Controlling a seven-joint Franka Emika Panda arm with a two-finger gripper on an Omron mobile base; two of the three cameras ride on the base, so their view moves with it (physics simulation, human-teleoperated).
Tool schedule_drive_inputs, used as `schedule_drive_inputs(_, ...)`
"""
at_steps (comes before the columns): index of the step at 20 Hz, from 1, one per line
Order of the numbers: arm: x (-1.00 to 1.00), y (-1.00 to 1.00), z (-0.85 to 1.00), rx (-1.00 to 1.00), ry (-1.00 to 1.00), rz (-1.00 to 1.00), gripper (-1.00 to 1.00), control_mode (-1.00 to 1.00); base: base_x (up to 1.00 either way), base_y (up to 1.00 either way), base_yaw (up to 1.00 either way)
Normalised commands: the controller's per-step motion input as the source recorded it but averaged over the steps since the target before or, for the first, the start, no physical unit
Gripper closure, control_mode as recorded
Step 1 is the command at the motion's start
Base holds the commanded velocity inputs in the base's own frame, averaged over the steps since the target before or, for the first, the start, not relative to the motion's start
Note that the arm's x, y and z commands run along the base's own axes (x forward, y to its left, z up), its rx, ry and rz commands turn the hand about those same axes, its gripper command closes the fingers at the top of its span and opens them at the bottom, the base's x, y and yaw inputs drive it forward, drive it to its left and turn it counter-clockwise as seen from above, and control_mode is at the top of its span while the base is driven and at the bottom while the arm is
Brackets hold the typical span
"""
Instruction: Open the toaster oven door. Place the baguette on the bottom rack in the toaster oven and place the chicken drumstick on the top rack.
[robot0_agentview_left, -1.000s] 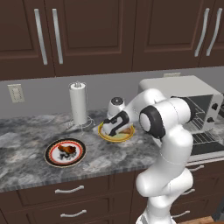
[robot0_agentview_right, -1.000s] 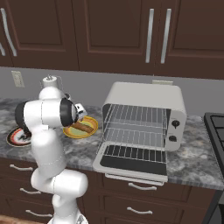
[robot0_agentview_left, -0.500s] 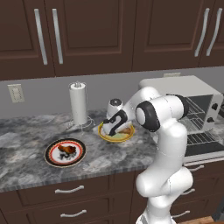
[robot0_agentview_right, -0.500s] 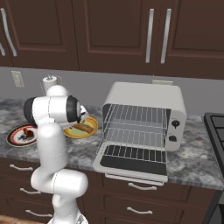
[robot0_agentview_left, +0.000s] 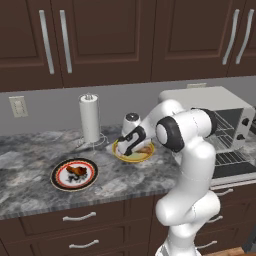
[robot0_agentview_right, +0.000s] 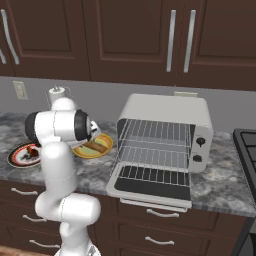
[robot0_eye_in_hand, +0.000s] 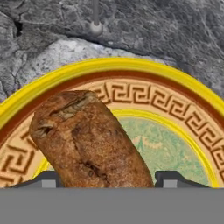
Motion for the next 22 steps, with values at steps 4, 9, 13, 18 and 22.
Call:
schedule_drive_inputs(4, -0.44, -0.2, 0.17, 0.0, 0.0, 0.0, 1.0, -1.0, 0.0, 0.0, 0.0)
schedule_drive_inputs(9, -0.47, -0.13, 0.37, 0.0, -0.02, 0.03, 1.0, -1.0, 0.0, 0.0, 0.0)
schedule_drive_inputs(13, -0.42, -0.12, 0.47, 0.0, 0.0, 0.15, 1.0, -1.0, 0.0, 0.0, 0.0)
schedule_drive_inputs(18, -0.65, -0.17, 0.33, 0.0, 0.0, 0.18, 1.0, -1.0, 0.0, 0.0, 0.0)
schedule_drive_inputs(22, -0.55, -0.21, 0.37, -0.02, 0.0, 0.11, 1.0, -1.0, 0.0, 0.0, 0.0)
